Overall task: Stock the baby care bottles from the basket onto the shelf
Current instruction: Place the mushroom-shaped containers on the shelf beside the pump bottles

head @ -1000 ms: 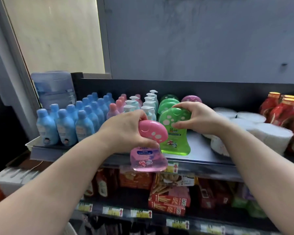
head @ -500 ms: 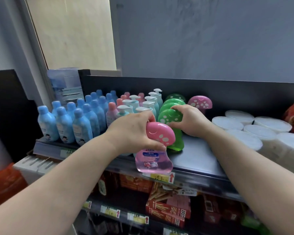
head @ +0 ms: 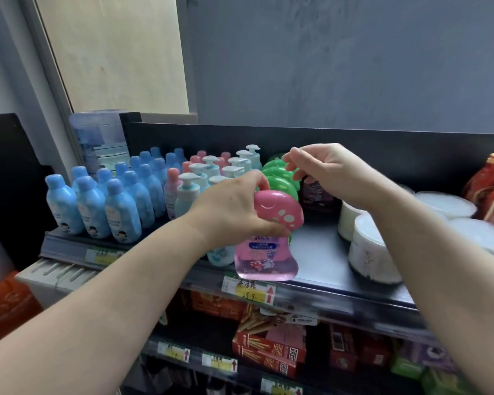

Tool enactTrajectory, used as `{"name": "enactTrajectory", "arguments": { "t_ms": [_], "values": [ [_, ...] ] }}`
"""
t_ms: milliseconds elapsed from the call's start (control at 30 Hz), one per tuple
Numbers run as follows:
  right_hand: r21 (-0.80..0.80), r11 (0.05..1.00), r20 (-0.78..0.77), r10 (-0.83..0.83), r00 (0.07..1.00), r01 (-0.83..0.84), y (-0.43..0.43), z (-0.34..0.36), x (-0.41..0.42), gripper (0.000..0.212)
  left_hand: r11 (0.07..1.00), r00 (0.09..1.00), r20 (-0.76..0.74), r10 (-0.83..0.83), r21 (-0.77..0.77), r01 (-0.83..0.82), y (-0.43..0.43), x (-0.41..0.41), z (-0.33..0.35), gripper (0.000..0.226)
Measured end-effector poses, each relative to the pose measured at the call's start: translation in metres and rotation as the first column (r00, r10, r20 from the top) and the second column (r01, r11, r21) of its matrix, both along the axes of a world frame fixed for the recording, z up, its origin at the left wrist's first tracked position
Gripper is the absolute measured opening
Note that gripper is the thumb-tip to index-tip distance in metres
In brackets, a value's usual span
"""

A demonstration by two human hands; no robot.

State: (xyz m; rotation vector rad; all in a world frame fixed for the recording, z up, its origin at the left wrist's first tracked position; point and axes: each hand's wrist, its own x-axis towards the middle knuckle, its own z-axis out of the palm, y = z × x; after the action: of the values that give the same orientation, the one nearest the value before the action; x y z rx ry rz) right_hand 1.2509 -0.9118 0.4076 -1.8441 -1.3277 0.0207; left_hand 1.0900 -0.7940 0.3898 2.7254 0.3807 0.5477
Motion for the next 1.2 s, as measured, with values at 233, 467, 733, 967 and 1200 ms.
{"name": "enactTrajectory", "arguments": {
  "t_ms": [233,467,733,967,1200],
  "values": [
    [-0.428,0.904,0.089,0.033,0.995,0.009,-0.035,0.006,-0.002,0.040,0.994,0.996,0.048,-0.072,-0.074,0.076,-0.027,0.046,-0.011,0.093],
    [-0.415,0.905,0.159,-0.029,0.987,0.093,-0.045,-0.009,0.023,0.029,0.984,0.987,0.058,-0.148,-0.089,0.152,-0.027,0.076,-0.022,0.104],
    [-0.376,0.906,0.204,-0.123,0.971,0.193,-0.038,-0.020,0.069,0.028,0.968,0.999,-0.039,-0.013,0.249,0.022,-0.004,0.089,-0.019,0.080],
    [-0.404,0.871,0.217,-0.205,0.954,0.279,-0.013,-0.020,0.106,0.036,0.933,0.989,-0.111,0.097,0.355,-0.052,0.009,0.105,-0.023,0.061],
    [-0.404,0.861,0.227,-0.233,0.946,0.309,0.011,-0.021,0.128,0.031,0.931,0.991,-0.089,0.098,0.361,-0.059,0.007,0.104,-0.023,0.051]
  ]
}}
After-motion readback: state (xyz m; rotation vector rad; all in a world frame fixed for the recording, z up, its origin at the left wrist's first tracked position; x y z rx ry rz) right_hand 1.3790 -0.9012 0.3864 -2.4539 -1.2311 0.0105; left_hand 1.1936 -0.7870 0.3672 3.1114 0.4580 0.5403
